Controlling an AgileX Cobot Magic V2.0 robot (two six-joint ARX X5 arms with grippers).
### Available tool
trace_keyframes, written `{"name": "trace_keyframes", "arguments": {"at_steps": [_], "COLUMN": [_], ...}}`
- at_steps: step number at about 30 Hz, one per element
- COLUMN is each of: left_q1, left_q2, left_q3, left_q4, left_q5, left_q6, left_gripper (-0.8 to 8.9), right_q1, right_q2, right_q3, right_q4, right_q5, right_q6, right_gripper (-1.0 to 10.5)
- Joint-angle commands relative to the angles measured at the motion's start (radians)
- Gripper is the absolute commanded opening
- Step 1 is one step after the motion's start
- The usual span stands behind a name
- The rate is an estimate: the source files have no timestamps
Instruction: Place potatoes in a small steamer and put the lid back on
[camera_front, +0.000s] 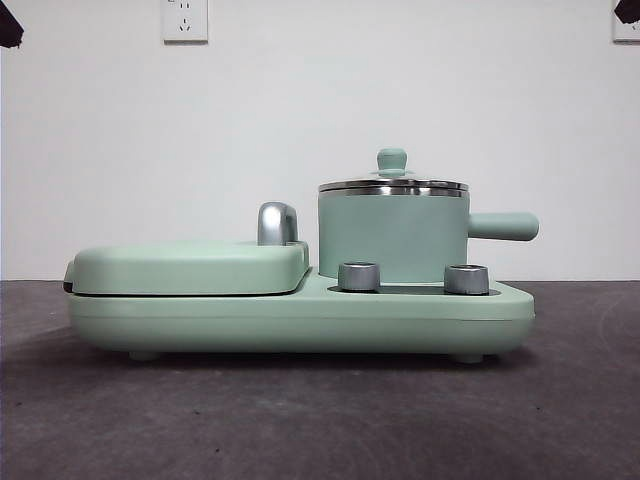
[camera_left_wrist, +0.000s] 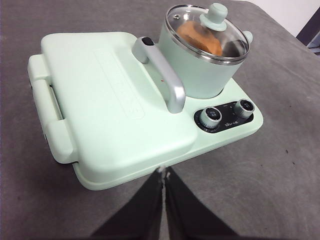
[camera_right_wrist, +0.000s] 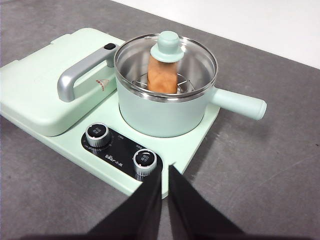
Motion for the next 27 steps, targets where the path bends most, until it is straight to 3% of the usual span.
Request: {"name": "trace_keyframes", "arguments": {"at_steps": [1, 5, 7, 15, 20, 27], "left_q1": [-0.008, 0.003, 0.043, 0.264, 0.341, 0.357], "left_q2": [-0.006, -0.060, -0.117, -0.402, -0.533, -0.579], "left_q3": [0.002, -0.024, -0.099, -0.507, -0.651, -0.708], "left_q4": [0.014, 0.019, 0.099, 0.451, 0.462, 0.482], "left_q5": [-0.002, -0.007, -0.013, -0.223, -0.249, -0.248], "left_q6": [-0.001, 0.103, 0.126, 0.101, 0.064, 0.053], "left_gripper": [0.06, 0.06, 0.06, 0.06, 0.06, 0.06], "right_q1": [0.006, 0.006, 0.006, 0.006, 0.006, 0.006], "right_q2": [0.003, 0.003, 0.003, 0.003, 0.003, 0.003], "right_q3": [0.005, 0.005, 0.005, 0.005, 0.005, 0.005], "right_q4": [0.010, 0.011, 0.012, 0.015, 0.015, 0.016], "right_q5": [0.001, 0.001, 0.001, 0.001, 0.001, 0.001], "right_q6": [0.002, 0.002, 0.002, 0.002, 0.002, 0.002], "right_gripper": [0.2, 0.2, 0.2, 0.2, 0.2, 0.2]}}
